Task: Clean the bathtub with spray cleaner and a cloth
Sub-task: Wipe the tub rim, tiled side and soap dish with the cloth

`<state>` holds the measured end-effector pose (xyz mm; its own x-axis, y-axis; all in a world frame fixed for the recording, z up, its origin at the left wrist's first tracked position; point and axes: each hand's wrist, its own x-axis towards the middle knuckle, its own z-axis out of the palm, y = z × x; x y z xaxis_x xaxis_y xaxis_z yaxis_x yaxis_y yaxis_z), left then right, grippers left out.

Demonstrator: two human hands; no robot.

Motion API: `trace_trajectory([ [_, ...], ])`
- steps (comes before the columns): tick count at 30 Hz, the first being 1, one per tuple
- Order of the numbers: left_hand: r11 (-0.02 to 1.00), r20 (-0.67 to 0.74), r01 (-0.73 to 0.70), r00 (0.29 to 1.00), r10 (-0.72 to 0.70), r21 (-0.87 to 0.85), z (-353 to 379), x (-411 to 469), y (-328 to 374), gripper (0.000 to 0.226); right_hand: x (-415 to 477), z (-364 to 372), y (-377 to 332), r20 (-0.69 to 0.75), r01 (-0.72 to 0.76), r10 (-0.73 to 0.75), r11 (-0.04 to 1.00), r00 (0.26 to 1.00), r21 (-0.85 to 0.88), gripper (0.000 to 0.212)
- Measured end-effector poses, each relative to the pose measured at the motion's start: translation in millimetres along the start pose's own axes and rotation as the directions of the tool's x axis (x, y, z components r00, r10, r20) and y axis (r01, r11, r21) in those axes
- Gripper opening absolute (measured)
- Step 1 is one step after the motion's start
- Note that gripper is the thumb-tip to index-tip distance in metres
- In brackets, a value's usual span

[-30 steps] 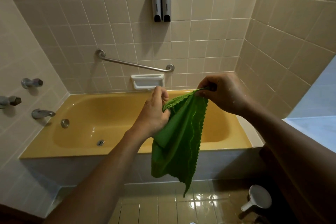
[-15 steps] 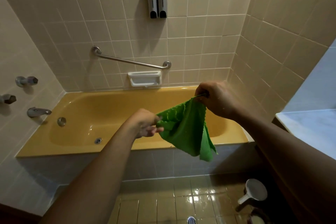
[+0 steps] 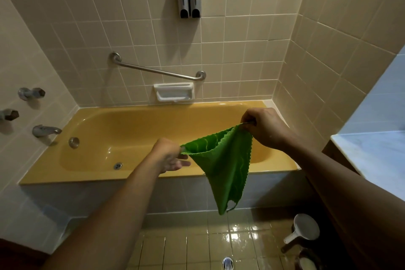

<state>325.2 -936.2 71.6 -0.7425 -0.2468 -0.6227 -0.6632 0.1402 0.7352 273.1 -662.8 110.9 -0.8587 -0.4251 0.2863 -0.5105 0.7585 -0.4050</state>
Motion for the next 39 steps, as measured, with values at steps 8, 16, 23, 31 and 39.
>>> trace_trajectory([
  [8,0.929,-0.253,-0.316,0.931,0.263,-0.194,20,-2,3,0.031,-4,9,26,0.002,-0.136,0.139,0.97,0.99,0.202,0.004],
  [16,0.52,0.098,-0.54,0.75,0.654,0.662,5,2,13,0.024,-6,7,59,0.035,-0.276,0.317,0.759,0.948,0.59,0.01],
  [23,0.925,0.117,-0.355,0.921,0.37,-0.134,41,11,7,0.039,-4,5,71,0.12,-0.319,0.351,0.589,0.929,0.742,0.009],
  [31,0.891,0.112,-0.221,0.952,0.286,-0.397,62,19,-2,0.036,-6,15,85,0.23,-0.441,0.421,0.519,0.877,0.732,0.009],
  [39,0.794,0.08,-0.257,0.931,0.357,-0.551,78,22,-3,0.041,-8,18,92,0.28,-0.468,0.388,0.576,0.878,0.67,0.013],
])
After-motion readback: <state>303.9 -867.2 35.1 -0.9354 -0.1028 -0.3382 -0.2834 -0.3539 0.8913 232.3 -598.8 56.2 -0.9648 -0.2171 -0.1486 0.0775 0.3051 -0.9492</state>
